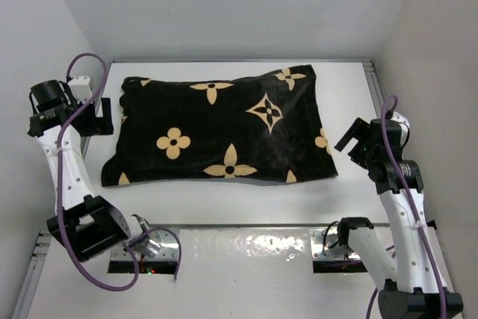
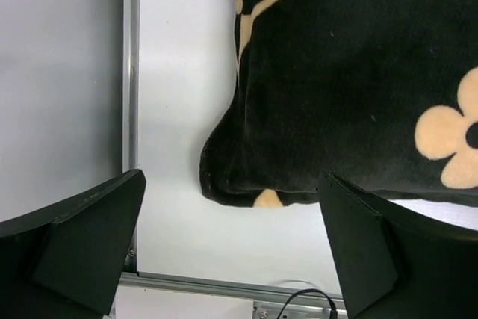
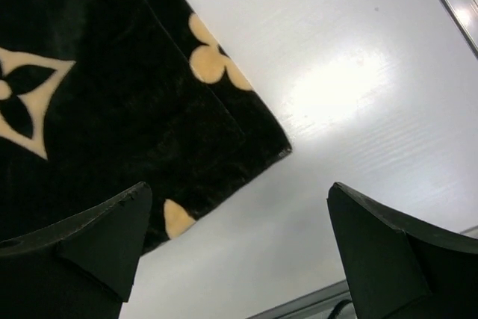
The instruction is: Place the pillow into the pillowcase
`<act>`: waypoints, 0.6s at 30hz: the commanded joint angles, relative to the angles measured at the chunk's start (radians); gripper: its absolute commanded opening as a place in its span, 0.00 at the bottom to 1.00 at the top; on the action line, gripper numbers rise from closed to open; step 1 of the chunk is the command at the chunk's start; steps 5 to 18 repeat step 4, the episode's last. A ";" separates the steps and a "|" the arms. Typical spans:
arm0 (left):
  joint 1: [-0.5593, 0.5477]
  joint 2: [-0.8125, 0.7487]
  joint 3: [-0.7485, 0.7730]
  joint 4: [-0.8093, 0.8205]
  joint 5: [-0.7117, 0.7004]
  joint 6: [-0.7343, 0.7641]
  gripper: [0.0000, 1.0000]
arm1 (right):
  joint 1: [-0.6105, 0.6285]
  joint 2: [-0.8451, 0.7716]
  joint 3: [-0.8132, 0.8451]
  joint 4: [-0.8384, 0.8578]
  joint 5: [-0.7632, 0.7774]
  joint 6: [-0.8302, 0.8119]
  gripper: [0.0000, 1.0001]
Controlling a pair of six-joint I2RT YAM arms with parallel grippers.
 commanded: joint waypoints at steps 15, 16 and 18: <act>0.000 -0.058 -0.016 0.006 0.006 0.022 1.00 | 0.003 -0.014 0.021 -0.036 0.064 0.004 0.99; 0.000 -0.058 -0.016 0.006 0.006 0.022 1.00 | 0.003 -0.014 0.021 -0.036 0.064 0.004 0.99; 0.000 -0.058 -0.016 0.006 0.006 0.022 1.00 | 0.003 -0.014 0.021 -0.036 0.064 0.004 0.99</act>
